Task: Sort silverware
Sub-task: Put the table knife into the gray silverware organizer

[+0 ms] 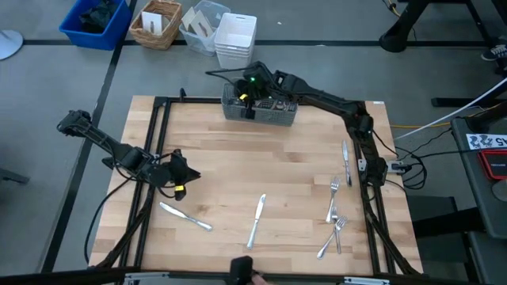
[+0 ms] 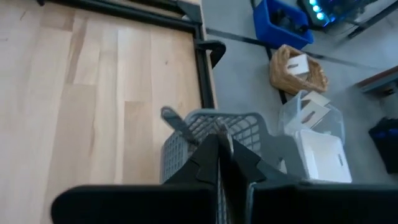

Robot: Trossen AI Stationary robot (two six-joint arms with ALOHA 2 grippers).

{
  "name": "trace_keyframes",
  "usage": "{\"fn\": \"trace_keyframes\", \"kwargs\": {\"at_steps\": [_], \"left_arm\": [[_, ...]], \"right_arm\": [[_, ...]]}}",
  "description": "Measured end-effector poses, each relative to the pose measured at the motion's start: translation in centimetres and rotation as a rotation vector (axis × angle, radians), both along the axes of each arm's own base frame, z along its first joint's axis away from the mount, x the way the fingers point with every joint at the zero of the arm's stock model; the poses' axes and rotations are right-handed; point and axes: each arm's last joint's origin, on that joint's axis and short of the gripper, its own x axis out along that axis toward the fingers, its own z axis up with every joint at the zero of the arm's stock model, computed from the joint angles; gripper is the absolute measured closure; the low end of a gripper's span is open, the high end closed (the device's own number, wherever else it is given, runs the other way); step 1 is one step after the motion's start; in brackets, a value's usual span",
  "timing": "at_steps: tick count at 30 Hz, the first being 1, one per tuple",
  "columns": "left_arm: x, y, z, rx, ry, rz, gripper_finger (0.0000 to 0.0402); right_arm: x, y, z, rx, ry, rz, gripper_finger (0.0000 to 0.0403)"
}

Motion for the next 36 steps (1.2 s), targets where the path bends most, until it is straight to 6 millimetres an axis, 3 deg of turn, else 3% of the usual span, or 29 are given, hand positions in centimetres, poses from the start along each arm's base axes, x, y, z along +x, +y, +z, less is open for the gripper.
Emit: {"fn": "trace_keyframes", "kwargs": {"at_steps": [7, 18, 24, 30, 36], "left_arm": [[0.0, 0.0, 0.0, 0.006, 0.003, -0.004, 0.0363], [0.0, 0.0, 0.0, 0.005, 0.004, -0.002, 0.0363], [0.0, -0.1, 0.0, -0.011, 0.010, -0.019, 0.0363], [0.1, -0.7, 0.1, -0.154, 0.033, -0.168, 0.0363], [0.3, -1.9, 0.7, -0.377, 0.024, -0.319, 0.0363]], "right_arm": [[0.6, -0.3, 0.3, -0.067, -0.060, -0.002, 0.0378], [0.6, -0.3, 0.3, -0.075, -0.047, -0.021, 0.0308], [0.2, 0.2, 1.1, -0.120, -0.034, -0.084, 0.0306], [0.5, 3.9, 2.5, -0.149, -0.053, -0.047, 0.0307], [1.2, 9.3, 3.0, -0.141, -0.041, 0.071, 0.0308]]}}
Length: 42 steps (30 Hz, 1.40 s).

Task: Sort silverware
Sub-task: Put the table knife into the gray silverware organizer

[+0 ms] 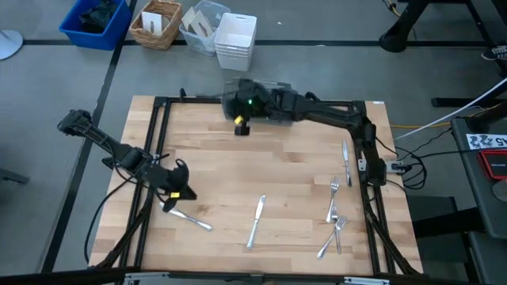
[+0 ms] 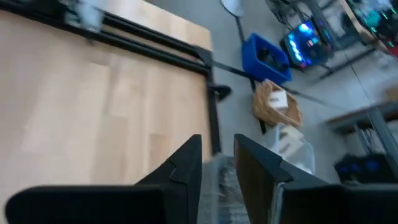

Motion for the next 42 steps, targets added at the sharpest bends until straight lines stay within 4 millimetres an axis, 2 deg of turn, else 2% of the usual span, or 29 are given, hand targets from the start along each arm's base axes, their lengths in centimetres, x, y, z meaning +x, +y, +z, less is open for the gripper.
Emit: {"fn": "trace_keyframes", "kwargs": {"at_steps": [7, 15, 19, 23, 28, 32, 42], "left_arm": [[-0.1, -1.5, -1.0, -0.014, 0.095, -0.116, 0.0355], [0.3, -3.2, -2.9, 0.041, 0.233, -0.200, 0.0286], [0.4, -3.9, -4.1, 0.145, 0.267, -0.284, 0.0263], [0.5, -4.7, -5.6, 0.253, 0.316, -0.371, 0.0262], [0.9, -5.8, -7.3, 0.326, 0.346, -0.444, 0.0271], [1.2, -6.3, -7.8, 0.359, 0.360, -0.444, 0.0274], [1.6, -6.6, -7.6, 0.339, 0.326, -0.436, 0.0275]], "right_arm": [[0.3, 7.9, -0.7, 0.013, 0.094, 0.170, 0.0308], [-0.6, 16.8, -1.0, 0.107, 0.109, 0.290, 0.0308], [-1.4, 20.4, -1.0, 0.180, 0.097, 0.315, 0.0308], [-2.3, 23.4, -1.0, 0.221, 0.094, 0.351, 0.0308], [-3.2, 25.9, -1.0, 0.224, 0.099, 0.407, 0.0308], [-3.7, 27.1, -1.0, 0.225, 0.097, 0.435, 0.0308], [-3.6, 27.2, -0.9, 0.276, 0.074, 0.403, 0.0308]]}}
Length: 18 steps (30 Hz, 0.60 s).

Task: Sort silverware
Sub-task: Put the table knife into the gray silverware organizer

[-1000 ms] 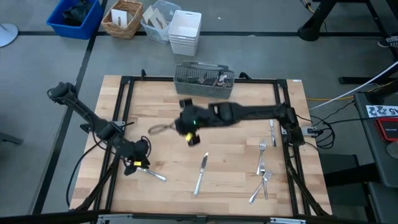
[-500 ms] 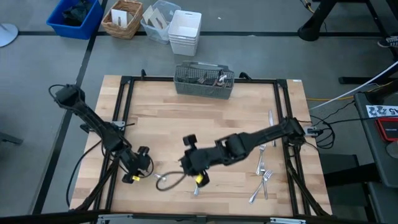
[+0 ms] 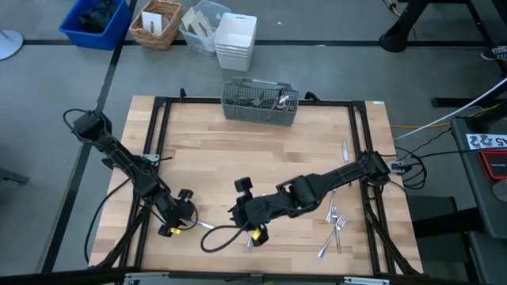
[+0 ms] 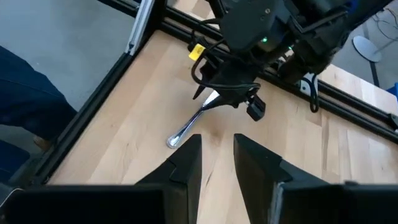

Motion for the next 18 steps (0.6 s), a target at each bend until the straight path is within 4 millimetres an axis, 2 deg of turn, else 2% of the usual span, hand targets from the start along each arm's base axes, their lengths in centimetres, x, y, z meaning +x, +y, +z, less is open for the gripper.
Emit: {"fn": "trace_keyframes", "kwargs": {"at_steps": [7, 18], "left_arm": [[0.56, -0.52, 0.93, -0.023, -0.027, -0.001, 0.0275], [0.33, -0.05, 0.59, 0.046, -0.027, 0.051, 0.0275]], "right_arm": [[0.00, 0.00, -0.02, 0.000, 0.001, 0.000, 0.0308], [-0.05, 0.04, -0.06, -0.002, 0.006, 0.001, 0.0308]]}}
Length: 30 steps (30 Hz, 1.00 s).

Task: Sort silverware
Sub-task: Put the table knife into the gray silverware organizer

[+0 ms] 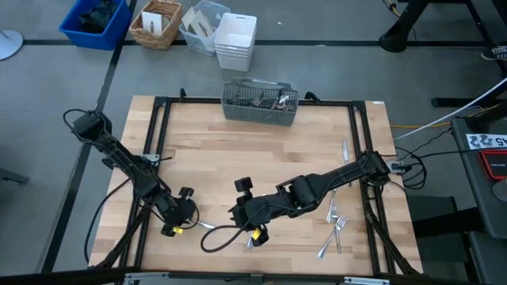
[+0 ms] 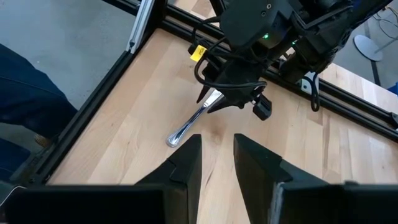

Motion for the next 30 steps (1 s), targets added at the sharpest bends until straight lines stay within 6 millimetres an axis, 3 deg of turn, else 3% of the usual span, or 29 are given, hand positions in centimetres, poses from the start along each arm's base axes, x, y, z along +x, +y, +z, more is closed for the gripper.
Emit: {"fn": "trace_keyframes", "kwargs": {"at_steps": [9, 23, 30], "left_arm": [[-0.6, -0.5, -0.1, 0.014, -0.002, -0.010, 0.0275], [-0.2, -0.8, -2.1, 0.124, 0.035, 0.010, 0.0278], [-0.2, -0.7, -2.2, 0.138, 0.028, 0.019, 0.0355]], "right_arm": [[0.0, 0.0, -0.1, -0.004, 0.008, 0.000, 0.0308], [0.0, 0.0, -0.1, -0.004, 0.008, 0.001, 0.0308], [-0.2, -0.1, -0.1, -0.014, 0.016, 0.005, 0.0308]]}}
